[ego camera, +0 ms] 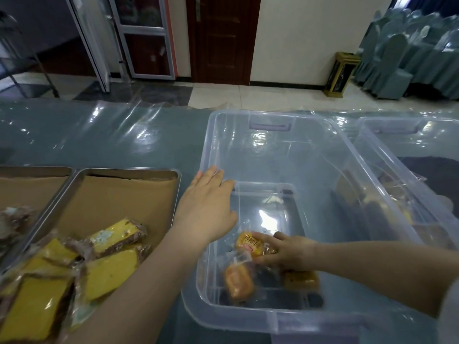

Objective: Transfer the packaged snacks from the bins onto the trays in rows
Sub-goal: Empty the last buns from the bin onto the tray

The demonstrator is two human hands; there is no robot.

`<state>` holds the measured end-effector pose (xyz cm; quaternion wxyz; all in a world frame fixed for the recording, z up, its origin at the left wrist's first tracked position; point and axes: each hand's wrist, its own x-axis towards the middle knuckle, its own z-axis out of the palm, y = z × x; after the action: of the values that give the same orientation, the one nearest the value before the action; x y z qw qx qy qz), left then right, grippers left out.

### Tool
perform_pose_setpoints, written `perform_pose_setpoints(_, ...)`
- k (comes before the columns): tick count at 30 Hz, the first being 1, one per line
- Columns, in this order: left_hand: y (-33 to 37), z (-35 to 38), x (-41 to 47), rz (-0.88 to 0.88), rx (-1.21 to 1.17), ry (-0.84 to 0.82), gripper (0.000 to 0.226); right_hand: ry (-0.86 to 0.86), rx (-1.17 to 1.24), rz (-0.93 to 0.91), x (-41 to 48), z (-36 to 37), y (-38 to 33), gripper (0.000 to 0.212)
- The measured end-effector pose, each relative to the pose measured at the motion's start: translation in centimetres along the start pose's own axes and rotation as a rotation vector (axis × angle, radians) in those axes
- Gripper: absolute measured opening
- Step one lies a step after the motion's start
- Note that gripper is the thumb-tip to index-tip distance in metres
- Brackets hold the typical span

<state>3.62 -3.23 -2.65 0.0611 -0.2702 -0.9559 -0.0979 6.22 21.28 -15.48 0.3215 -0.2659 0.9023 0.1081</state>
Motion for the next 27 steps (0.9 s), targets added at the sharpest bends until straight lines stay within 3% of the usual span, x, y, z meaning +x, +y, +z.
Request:
perform_pose_setpoints(2, 0.0, 0.0, 0.0, -0.009, 0.002, -0.004, 0.063, 0.075, -0.023, -0.015, 0.7, -1.0, -0.5, 0.070)
perform_pose_setpoints(6, 0.3, -0.4, -0.1, -0.016, 0.021, -0.031, 0.062, 0.264, -0.033, 0.014, 2.4, -3.0, -0.3, 0.067)
perform_pose_setpoints(10, 0.7, -0.8, -0.1, -0.015, 0.089, -0.062, 0.057, 0.280, -0.068, 0.099, 1.3, -6.4, 2.3, 0.052)
perform_pose_setpoints(13, 1.6, -1.1, -0.1, -0.041, 0.374, -0.182, 0.055, 0.191, 0.009, 0.229, 0.5, -8.0, 3.4, 0.038)
perform_pose_setpoints(17, 5.4, -1.1, 2.0, -0.080, 0.707, -0.434, 0.056, 0.067, -0.162, 0.149, 0.1, -6.2, 3.2, 0.048)
perform_pose_setpoints(19, 7.6, 0.0, 4.1, -0.018, 0.644, -0.522, 0.043, 0.080, -0.168, 0.123, -0.1, -4.7, 2.5, 0.062)
perform_pose_setpoints(22, 10.2, 2.6, 5.5, 0.130, 0.609, -0.666, 0.035, 0.093, -0.005, 0.237, 0.2, -3.4, 1.3, 0.067)
perform_pose_setpoints(27, 10.4, 9.5, 2.3, 0.197, 0.615, -0.847, 0.050, 0.098, 0.137, 0.326, 0.8, -3.0, 1.8, 0.069)
